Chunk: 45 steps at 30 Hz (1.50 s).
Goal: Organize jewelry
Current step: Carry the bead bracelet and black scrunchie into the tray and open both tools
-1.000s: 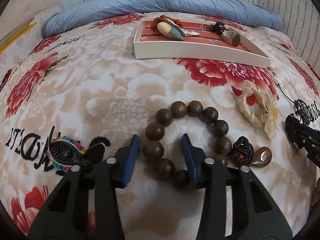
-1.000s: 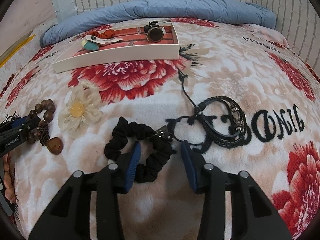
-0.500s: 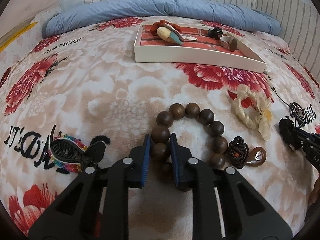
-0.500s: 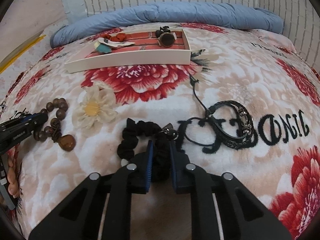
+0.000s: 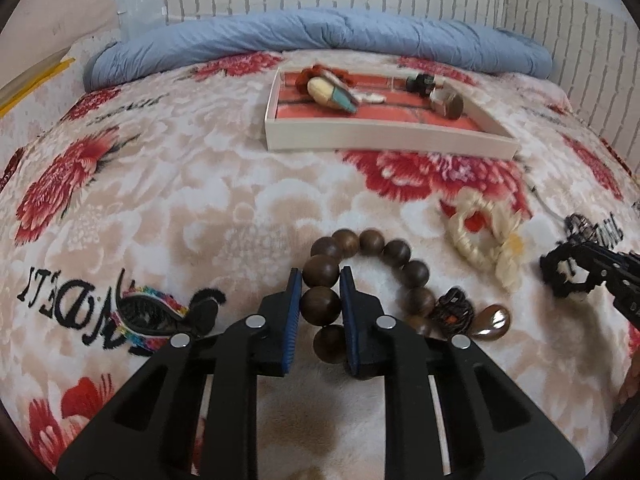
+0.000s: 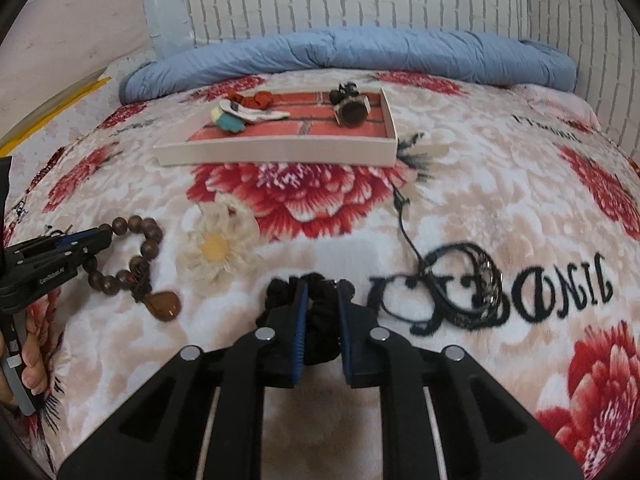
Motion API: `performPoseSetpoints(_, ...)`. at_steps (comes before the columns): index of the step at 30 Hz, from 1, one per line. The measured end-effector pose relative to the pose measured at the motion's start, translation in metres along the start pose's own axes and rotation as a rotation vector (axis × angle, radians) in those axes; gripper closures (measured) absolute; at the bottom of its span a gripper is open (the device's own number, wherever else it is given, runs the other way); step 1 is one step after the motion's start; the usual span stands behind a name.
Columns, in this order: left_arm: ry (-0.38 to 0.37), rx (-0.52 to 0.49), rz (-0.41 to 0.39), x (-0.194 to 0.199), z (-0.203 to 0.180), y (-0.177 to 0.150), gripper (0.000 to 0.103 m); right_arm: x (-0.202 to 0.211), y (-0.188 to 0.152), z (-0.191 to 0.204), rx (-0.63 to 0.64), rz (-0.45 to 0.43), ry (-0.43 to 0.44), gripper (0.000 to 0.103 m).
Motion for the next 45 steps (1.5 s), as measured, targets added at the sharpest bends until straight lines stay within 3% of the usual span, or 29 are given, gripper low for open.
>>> performPoseSetpoints(15,-0.057,-0.014,-0.14,0.042,-0.015,0.057,0.085,0.023,0.063,0.009,0.029,-0.124,0.02,0.088)
performPoseSetpoints(26,-0.074,0.002,-0.23,0.043,-0.021,0.13,0.085,0.016,0.144,0.002,0.002,-0.243,0.017,0.088)
performPoseSetpoints(36,-0.074,0.004,-0.269,0.005,-0.027,0.201,0.085,-0.033,0.197,-0.009,-0.037,-0.273,0.002,0.089)
performPoseSetpoints(45,-0.029,-0.019,-0.198,-0.065,-0.028,0.209,0.085,-0.09,0.2,-0.019,-0.032,-0.201,-0.023,0.089)
Point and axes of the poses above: each gripper's, at about its wrist camera, not at the fingertips, and x roughly against the way its jaws point, z to its left, y to its top, the point moved 5 cm from there along -x, roughly the way its jaws point, and after that the axes turned 11 degrees about z, right-handed, at the moved point
